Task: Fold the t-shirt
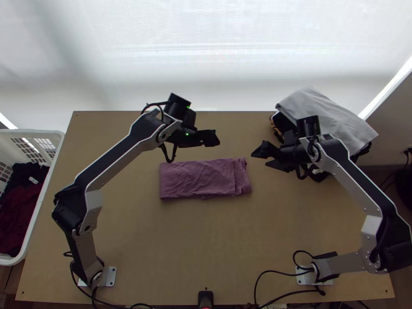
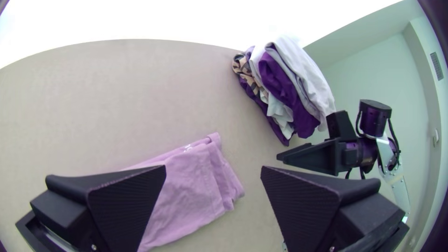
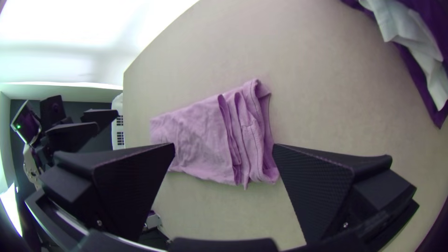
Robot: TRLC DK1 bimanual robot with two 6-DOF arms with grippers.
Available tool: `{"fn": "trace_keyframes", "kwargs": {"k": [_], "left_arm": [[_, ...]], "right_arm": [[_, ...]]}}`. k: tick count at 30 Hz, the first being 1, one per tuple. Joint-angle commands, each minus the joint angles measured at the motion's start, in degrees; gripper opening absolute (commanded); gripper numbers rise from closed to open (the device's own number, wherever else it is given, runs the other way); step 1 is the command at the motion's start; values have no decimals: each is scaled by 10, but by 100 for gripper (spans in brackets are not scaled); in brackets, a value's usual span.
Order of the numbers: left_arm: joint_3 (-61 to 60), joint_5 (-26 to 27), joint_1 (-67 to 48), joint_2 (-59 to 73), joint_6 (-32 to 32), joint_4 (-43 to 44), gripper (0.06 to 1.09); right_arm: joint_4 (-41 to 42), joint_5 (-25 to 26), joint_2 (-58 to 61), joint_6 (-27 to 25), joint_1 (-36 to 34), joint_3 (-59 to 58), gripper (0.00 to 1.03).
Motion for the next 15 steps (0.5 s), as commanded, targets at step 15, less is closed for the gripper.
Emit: {"fn": "trace_keyframes", "kwargs": {"k": [15], "left_arm": [[-47, -1, 24, -38, 3, 3, 104]], "right_arm": [[15, -82, 145, -145, 29, -30, 98]]}}
